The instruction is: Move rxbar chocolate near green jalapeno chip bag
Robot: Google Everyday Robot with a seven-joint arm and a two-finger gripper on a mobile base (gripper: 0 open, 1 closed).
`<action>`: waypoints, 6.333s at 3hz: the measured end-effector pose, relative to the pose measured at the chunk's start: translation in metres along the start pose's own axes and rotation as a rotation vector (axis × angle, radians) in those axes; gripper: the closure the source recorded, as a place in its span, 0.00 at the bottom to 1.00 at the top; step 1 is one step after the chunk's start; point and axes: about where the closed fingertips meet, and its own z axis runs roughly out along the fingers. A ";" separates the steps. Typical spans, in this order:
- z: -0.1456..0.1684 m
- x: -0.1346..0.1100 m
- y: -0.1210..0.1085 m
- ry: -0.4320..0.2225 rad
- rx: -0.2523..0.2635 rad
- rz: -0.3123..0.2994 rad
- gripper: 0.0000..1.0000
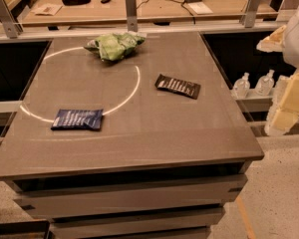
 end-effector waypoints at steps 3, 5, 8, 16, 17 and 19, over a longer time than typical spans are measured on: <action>0.002 -0.003 -0.011 -0.246 0.044 -0.019 0.00; 0.029 -0.016 -0.020 -0.376 0.101 0.037 0.00; 0.060 -0.022 -0.044 -0.397 0.122 0.132 0.00; 0.208 -0.090 -0.109 -0.477 -0.044 0.177 0.00; 0.211 -0.097 -0.120 -0.507 -0.070 0.232 0.00; 0.210 -0.089 -0.132 -0.534 -0.080 0.297 0.33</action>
Offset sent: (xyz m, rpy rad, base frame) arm 0.0138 -0.0073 0.0077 0.4145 -0.1500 0.1035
